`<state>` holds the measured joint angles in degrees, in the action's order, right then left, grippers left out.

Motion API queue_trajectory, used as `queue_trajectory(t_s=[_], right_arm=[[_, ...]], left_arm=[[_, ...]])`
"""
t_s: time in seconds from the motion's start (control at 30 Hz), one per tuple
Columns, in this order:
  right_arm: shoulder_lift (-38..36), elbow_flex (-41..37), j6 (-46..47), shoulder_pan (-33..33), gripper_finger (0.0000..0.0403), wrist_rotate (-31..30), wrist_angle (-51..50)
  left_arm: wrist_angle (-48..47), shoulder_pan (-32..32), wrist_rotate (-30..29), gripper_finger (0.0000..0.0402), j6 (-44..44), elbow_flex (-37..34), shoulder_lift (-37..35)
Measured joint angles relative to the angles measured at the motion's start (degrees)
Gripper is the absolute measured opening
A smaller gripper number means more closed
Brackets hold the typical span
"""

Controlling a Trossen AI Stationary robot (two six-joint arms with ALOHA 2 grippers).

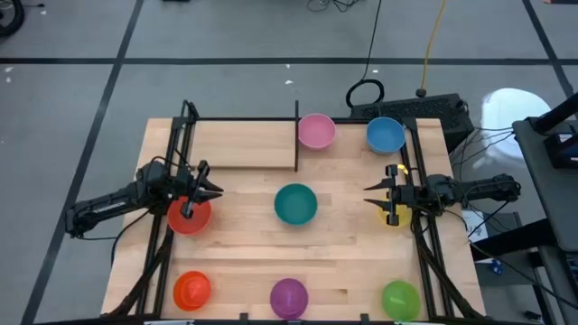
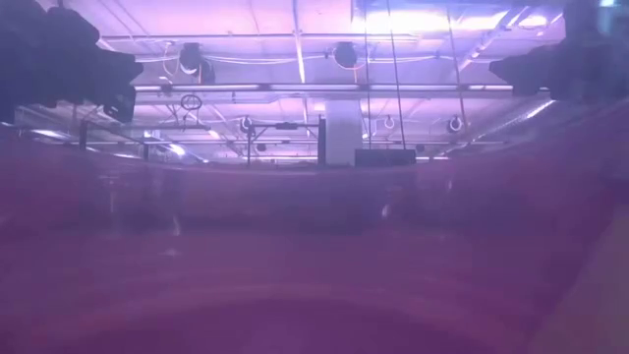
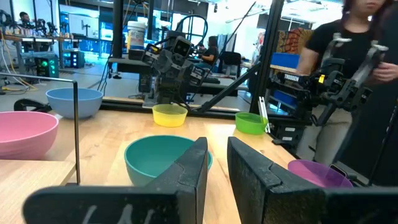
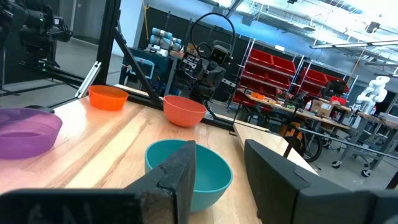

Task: Place and stack bowls onto a shelf

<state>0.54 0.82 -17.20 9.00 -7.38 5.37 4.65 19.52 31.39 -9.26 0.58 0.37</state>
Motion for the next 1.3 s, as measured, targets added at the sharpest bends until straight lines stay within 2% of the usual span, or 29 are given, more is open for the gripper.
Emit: queue_trajectory(t_s=[0.63, 0.93, 1.1, 1.3], right_arm=[[0.02, 0.0, 0.8, 0.0, 0.0132, 0.03, 0.46], [0.06, 0.0, 20.94, 0.02, 0.0132, -0.17, 1.35], [0.13, 0.0, 20.83, 0.0, 0.0132, -3.38, 5.81], [0.13, 0.0, 18.47, -0.03, 0.0132, -10.04, 14.29]], left_arm=[[0.0, 0.0, 0.0, 0.0067, 0.0, 0.0, -0.01], [0.01, -0.01, 0.0, 0.0067, 0.0, 0.0, 0.0], [0.0, -0.01, -0.01, 0.0067, 0.0, 0.0, -0.01], [-0.03, 0.0, 0.0, 0.0067, 0.0, 0.0, -0.01]])
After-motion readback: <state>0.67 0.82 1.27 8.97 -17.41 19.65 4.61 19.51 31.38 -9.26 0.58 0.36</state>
